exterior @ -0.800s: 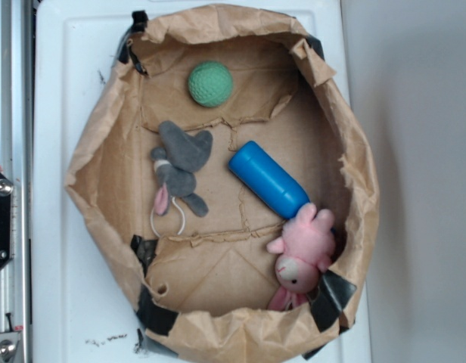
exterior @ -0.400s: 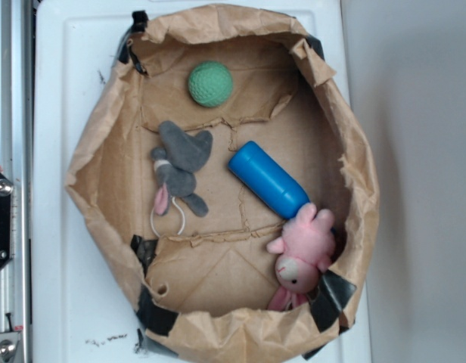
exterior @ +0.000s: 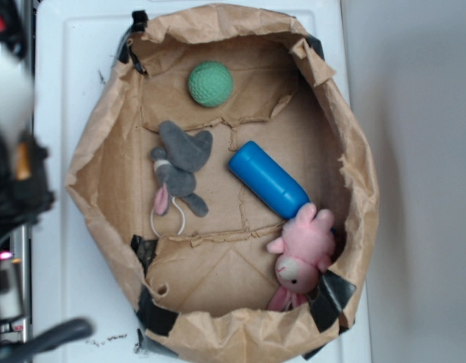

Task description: Grab the gray animal.

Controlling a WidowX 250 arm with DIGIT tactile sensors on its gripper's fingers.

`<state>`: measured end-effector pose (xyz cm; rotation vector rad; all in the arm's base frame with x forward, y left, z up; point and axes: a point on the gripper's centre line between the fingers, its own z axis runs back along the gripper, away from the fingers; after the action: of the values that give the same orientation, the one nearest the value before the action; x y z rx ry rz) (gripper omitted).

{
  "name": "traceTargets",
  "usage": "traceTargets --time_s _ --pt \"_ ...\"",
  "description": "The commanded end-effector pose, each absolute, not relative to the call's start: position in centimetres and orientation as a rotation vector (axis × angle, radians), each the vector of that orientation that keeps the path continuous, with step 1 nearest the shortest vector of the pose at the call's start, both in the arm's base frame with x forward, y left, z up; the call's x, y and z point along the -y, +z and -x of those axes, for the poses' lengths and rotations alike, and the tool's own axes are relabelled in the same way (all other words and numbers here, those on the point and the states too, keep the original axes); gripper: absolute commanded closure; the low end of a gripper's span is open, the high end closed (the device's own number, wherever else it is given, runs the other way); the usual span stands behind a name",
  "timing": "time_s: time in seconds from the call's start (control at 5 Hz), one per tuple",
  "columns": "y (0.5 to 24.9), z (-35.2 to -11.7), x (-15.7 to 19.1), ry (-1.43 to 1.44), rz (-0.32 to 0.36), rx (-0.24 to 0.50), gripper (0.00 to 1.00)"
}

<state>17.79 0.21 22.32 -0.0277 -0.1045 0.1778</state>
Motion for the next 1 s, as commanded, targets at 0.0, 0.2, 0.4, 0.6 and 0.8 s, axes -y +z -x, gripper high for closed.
traceTargets --time_s 0.0,0.2,0.4,0.6,0.8 --pt "21.3 -22.6 -3.3 0.49 -0.011 0.232 0.0" --pt "19.6 -24.4 -4.3 0.592 -0.024 0.214 0.0" --pt "19.6 -24.4 -4.3 0.592 -0.024 0.214 0.0" --pt "19.6 -24.4 -4.3 0.592 -0.024 0.214 0.0" --pt "19.6 -24.4 -4.3 0.592 -0.024 0.214 0.0"
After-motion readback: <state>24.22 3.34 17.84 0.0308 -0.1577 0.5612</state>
